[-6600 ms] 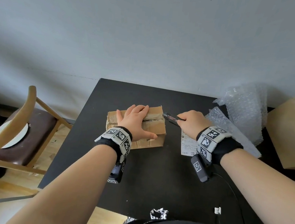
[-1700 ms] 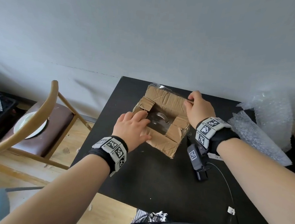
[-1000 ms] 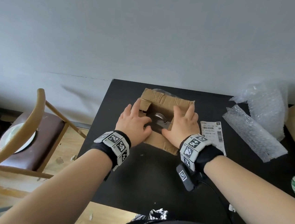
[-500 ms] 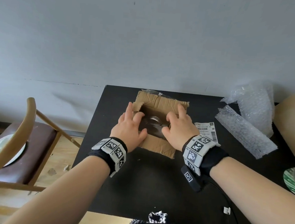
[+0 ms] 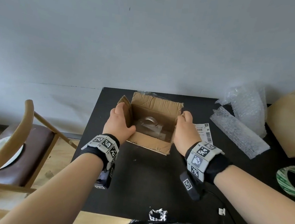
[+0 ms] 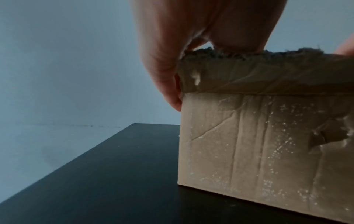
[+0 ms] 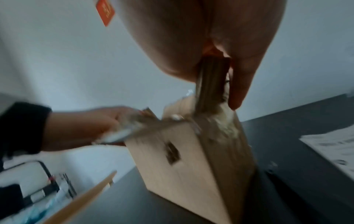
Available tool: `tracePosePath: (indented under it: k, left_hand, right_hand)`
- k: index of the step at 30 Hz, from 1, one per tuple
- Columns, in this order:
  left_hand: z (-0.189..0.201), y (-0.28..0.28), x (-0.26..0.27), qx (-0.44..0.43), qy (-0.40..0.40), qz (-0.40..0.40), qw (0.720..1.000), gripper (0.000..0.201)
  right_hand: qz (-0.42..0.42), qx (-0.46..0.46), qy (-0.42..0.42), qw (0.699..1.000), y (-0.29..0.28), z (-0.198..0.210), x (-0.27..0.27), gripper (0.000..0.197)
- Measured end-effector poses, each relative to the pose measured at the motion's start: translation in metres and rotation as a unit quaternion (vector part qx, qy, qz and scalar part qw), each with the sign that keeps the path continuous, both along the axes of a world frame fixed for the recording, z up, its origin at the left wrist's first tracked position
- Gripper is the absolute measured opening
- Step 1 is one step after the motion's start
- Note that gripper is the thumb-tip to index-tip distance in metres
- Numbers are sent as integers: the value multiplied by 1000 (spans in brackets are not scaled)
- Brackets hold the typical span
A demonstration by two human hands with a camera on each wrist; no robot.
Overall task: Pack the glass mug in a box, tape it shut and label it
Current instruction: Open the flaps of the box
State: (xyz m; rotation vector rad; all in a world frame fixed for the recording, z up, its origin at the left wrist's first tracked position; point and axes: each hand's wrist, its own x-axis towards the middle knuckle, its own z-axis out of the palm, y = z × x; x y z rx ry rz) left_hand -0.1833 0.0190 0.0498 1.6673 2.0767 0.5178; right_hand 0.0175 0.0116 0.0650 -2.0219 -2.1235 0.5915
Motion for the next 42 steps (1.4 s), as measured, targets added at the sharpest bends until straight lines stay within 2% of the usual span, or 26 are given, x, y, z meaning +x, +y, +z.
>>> tracePosePath:
  k: [4,8,11,17,19,21,23,25,27,28,30,32,35,38,42]
  left_hand:
    - [-4,-6,2,21,-48,31,998,87]
    - [-6,-15,5,31,-92,54,994,94]
    - [-7,-19,6,30,-113,65,991,100]
    - [-6,-29,5,-13,-135,72,988,122]
    - [-8,-35,6,-14,-125,74,989,123]
    - [-11,-38,7,-13,-111,80,991,122]
    - [-10,-38,10,-19,-84,83,993,121]
    - [-10,-38,11,-28,14,81,996,119]
    - [-8,-39,11,-5,150,58,987,112]
    - [-6,-40,12,19,203,28,979,104]
    - [-1,-41,14,56,279,-64,957,80]
    - [2,-41,16,40,321,-155,933,53]
    - [0,-42,16,-26,281,-179,943,39]
    - [-7,-43,13,-36,238,-172,955,35]
    - [-13,-38,9,-33,226,-193,954,35]
  right_hand:
    - [4,19,18,1000,-11,-22,15,57]
    - [-56,-141,130,980,-13,-33,21,84]
    - [-52,-183,173,966,-10,-36,18,99]
    - [-42,-175,163,970,11,-36,24,87]
    - [-25,-177,137,974,17,-33,27,87]
    - [-12,-166,57,984,20,-28,26,90]
    - [7,-90,-62,994,19,-17,21,91]
    - [61,44,-141,987,15,-2,11,76]
    - [133,135,-148,971,12,12,-6,44]
    - [160,143,-142,966,11,17,-15,32]
    - [185,119,-137,966,13,19,-33,25]
    - [177,44,-103,978,17,17,-48,28]
    - [130,-60,-51,988,29,5,-58,28]
    - [91,-77,-38,992,40,-6,-59,31]
    - [63,-83,-33,994,44,-11,-58,41]
